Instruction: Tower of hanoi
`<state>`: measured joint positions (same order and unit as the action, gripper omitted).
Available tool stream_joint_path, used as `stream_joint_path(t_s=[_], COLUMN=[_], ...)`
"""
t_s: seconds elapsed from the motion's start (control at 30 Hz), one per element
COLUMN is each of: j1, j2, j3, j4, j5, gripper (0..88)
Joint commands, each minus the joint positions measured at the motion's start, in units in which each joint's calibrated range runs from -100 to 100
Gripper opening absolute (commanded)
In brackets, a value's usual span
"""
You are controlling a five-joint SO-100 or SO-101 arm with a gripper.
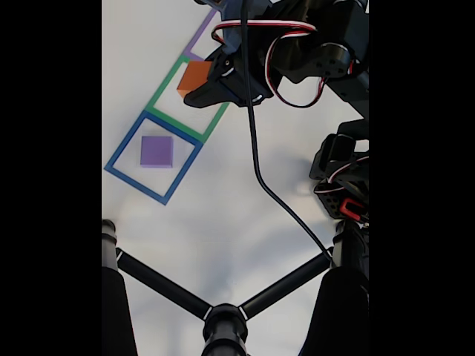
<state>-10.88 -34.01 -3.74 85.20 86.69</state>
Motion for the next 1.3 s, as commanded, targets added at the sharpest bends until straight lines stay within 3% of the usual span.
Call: stream_joint_path(t_s=[0.0, 0.13, 0.37, 0.53, 1.0, 1.27], j1=[-2.6, -3.7, -5.2, -6.3, -8.6, -9.4], j2=[-3.7, -8.5, -10.5, -5.3, 19.7, 29.8], j3=[5.7, 22.7, 49.0, 65.9, 73.5, 69.8], j4=[-6.2, -21.5, -49.7, -77.0, -112.0, -119.2], j5=[4.5, 12.9, 13.3, 13.3, 13.3, 13.3], gripper=[11.7, 11.7, 11.7, 12.4, 12.3, 12.2])
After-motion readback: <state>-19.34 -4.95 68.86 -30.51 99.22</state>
